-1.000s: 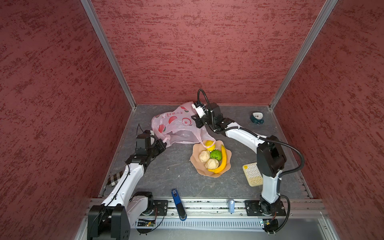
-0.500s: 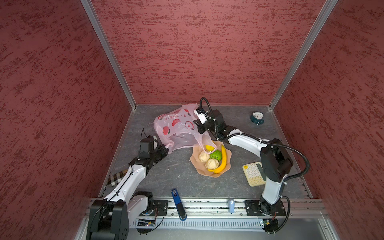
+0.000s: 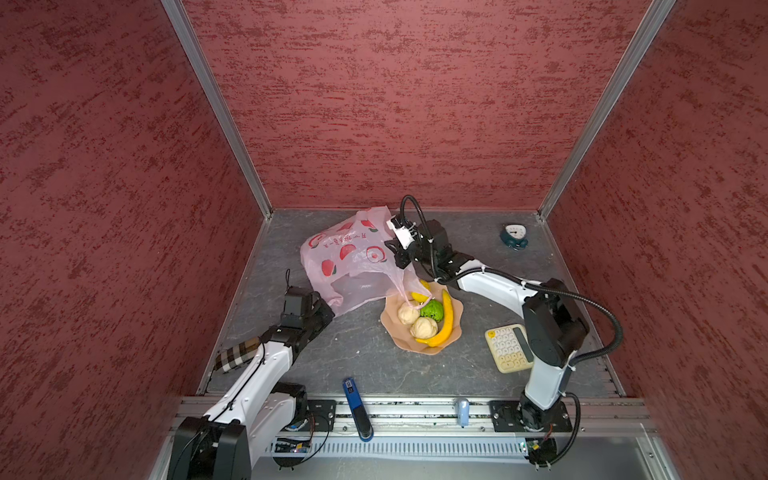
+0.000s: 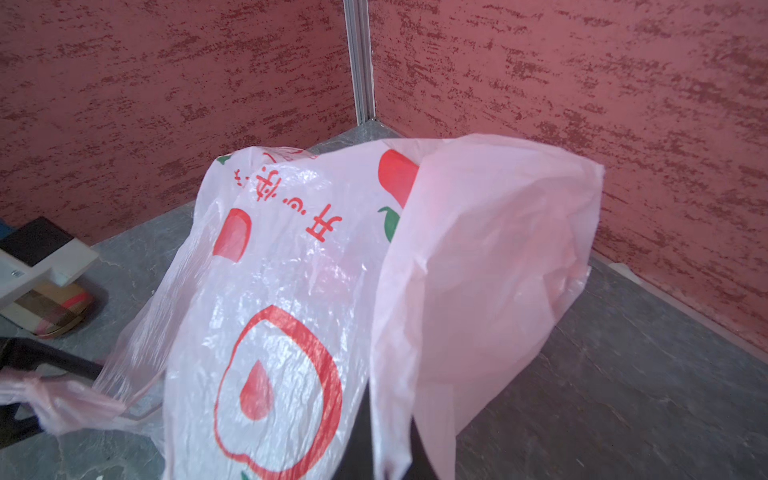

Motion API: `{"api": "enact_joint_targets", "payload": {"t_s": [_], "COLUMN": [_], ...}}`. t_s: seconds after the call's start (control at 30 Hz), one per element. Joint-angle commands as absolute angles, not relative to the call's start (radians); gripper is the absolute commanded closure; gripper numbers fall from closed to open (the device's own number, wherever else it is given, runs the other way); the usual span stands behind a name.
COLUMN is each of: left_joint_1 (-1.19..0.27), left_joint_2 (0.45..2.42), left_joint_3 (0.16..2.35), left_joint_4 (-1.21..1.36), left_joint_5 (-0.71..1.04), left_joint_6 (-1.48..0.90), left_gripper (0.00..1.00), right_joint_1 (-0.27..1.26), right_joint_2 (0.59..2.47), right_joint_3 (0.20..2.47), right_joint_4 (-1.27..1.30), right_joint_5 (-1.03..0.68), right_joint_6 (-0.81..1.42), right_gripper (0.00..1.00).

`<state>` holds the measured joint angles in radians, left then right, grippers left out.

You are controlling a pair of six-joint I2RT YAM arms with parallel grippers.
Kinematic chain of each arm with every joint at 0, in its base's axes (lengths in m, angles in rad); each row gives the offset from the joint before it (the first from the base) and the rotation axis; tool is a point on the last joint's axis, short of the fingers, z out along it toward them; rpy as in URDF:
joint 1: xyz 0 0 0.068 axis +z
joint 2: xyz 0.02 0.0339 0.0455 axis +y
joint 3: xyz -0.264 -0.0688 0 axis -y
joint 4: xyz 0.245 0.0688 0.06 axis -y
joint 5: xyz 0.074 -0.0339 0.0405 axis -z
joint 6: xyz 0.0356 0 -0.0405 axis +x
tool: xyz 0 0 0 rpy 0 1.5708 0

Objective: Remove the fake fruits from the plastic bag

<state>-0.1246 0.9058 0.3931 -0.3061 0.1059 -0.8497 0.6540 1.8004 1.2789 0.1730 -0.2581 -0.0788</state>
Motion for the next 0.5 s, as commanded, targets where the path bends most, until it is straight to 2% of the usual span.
{"api": "enact_joint_targets", "payload": {"t_s": [0.0, 0.33, 0.4, 0.47], "left_joint_1": [-0.134, -0.152, -0.152, -0.152], "left_joint_2": [0.871, 0.958, 0.950, 0.941], "left_joint_3": [0.387, 0.447, 0.452, 0.453], "left_joint_4": [-0.353, -0.342, -0.339, -0.326], "left_joint_5": [-0.002, -0.046, -0.051, -0.049], "left_joint_6": [-0.935, -0.941, -0.938, -0.934], "left_gripper": [0.94, 0.95, 0.95, 0.95], "right_joint_1": [0.670, 0.667, 0.666, 0.666], "right_joint_2": [1.725, 1.888, 1.911, 1.924], "right_joint_3": [1.227, 1.364, 1.407, 1.437], "right_joint_4": [0.266, 0.215, 0.182, 0.162], "right_joint_5": [-0.260, -0.214, -0.207, -0.198], "right_joint_6": [-0.092, -0.077, -0.066, -0.058], "right_gripper": [0.93, 0.88, 0.83, 0.73]}}
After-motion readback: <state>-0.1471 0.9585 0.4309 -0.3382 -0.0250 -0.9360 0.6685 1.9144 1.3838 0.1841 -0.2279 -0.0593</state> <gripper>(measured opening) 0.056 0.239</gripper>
